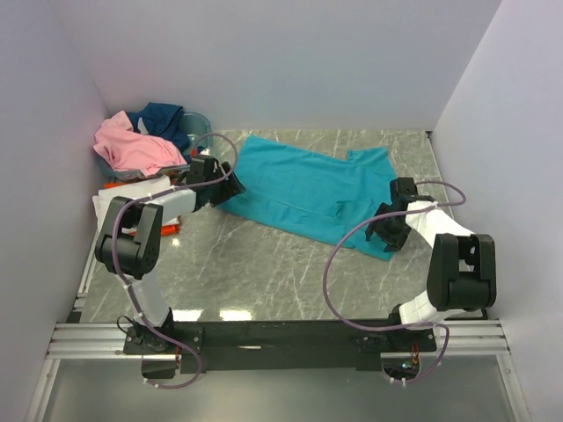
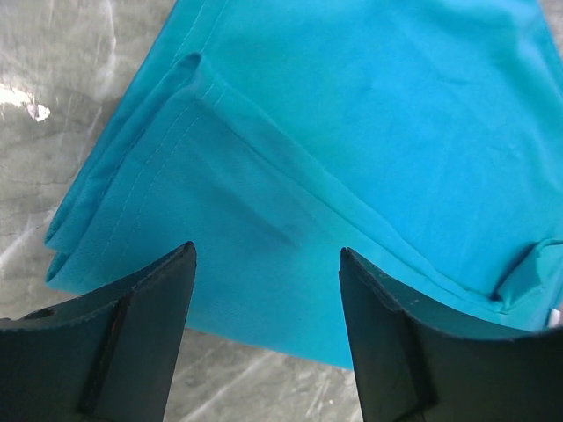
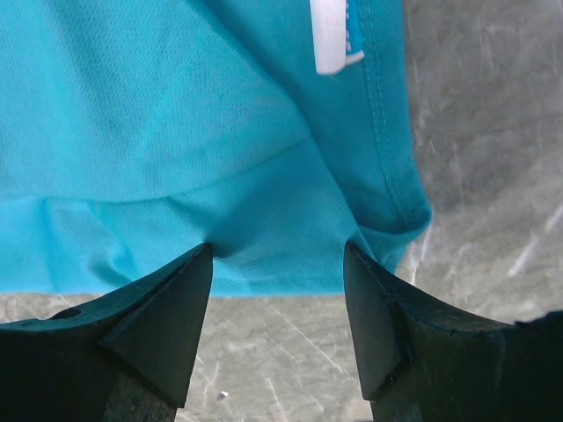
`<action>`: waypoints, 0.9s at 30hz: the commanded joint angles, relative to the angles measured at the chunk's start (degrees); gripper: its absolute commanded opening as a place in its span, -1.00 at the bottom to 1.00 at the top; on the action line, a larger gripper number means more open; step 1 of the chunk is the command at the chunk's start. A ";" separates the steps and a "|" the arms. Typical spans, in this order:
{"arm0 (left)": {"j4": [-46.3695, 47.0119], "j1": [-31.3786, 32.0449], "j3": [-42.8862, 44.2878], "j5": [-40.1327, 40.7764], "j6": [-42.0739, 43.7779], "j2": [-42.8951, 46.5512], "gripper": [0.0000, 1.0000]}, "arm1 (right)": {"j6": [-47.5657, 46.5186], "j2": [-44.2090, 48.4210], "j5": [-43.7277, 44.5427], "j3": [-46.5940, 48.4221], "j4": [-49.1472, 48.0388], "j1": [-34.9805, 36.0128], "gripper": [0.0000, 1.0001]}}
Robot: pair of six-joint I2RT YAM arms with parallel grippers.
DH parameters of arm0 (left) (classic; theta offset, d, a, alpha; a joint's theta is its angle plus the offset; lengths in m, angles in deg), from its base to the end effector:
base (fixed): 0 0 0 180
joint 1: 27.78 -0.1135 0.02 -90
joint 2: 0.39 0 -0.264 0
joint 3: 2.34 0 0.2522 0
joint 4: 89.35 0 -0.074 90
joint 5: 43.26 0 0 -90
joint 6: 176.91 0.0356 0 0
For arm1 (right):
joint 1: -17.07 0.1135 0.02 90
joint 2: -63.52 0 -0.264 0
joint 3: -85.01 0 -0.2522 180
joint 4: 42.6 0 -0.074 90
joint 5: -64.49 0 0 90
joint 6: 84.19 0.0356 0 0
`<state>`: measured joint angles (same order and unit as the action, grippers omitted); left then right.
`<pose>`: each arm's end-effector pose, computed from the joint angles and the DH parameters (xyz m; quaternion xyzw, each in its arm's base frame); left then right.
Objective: Fold and stack the t-shirts
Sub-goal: Fold the tshirt
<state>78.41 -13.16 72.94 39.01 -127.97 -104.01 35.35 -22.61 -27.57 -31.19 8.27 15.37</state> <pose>0.3734 -0.1023 0.1793 -0.1798 0.8888 -0.2489 0.3402 0.2671 -0.0066 0.1762 0.2638 0.9533 0.0524 0.1375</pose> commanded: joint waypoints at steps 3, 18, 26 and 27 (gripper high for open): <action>3.41 0.07 -0.78 0.69 0.45 -2.29 0.43 | -0.10 -2.11 0.04 -1.52 -3.26 -1.64 0.36; 3.58 0.15 -0.87 2.37 4.76 -3.53 0.43 | -2.38 -3.44 5.32 -0.47 -1.86 -3.67 0.36; 1.39 1.64 1.58 0.87 4.15 1.21 0.44 | -4.13 2.18 2.59 3.30 1.12 -2.53 0.32; 0.60 1.74 2.11 1.39 4.14 1.74 0.44 | -4.14 2.89 2.77 4.00 2.17 -2.18 0.32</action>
<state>80.53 -12.38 72.48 40.08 -125.04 -106.98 32.88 -24.20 -25.95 -31.21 7.94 12.62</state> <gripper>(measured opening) 0.719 0.662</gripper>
